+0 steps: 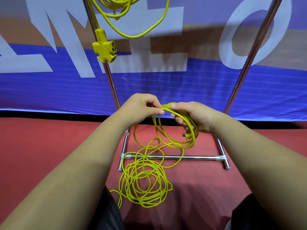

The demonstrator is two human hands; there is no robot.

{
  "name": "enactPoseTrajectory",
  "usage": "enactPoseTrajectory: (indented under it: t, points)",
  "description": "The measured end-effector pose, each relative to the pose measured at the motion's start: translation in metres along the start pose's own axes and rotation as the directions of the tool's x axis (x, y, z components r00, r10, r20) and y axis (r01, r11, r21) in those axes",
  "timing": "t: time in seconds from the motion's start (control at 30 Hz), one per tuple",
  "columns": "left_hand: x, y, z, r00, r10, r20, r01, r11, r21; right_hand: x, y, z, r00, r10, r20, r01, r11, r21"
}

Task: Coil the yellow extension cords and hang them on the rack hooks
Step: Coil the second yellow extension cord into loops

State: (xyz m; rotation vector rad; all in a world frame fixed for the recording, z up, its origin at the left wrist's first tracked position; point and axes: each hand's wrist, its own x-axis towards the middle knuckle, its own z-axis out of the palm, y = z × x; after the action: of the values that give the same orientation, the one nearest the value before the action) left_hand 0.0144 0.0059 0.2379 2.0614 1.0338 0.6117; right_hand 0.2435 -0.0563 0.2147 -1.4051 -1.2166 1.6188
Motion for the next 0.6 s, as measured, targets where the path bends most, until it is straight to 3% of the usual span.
enactPoseTrajectory:
  t: [0.1,0.2,0.3,0.43,0.53,0.6]
  points:
    - [0.003,-0.002,0.010,1.000,0.012,0.019,-0.014,0.997,0.081,0.002,0.002,0.007,1.000,-0.021,-0.001,0.021,0.999,-0.024]
    - [0.005,-0.017,0.010,0.998,-0.024,0.051,0.018,0.993,0.114,0.005,0.002,0.005,0.998,-0.063,-0.003,0.063,0.996,0.060]
    - [0.004,-0.035,0.008,0.990,-0.095,0.101,0.064,0.958,0.278,0.002,-0.002,-0.002,0.998,-0.067,-0.005,0.067,0.989,0.135]
    - [0.005,-0.067,0.003,0.976,-0.219,0.019,0.183,0.857,0.482,-0.006,-0.011,-0.016,0.998,-0.060,-0.025,0.064,0.973,0.221]
    - [0.005,-0.082,-0.005,0.943,-0.332,0.000,0.290,0.823,0.488,-0.011,-0.012,-0.028,0.999,-0.049,-0.014,0.051,0.973,0.224]
    - [0.006,-0.081,-0.007,0.950,-0.311,0.006,0.271,0.838,0.473,-0.013,-0.009,-0.031,1.000,-0.029,-0.001,0.029,0.986,0.166]
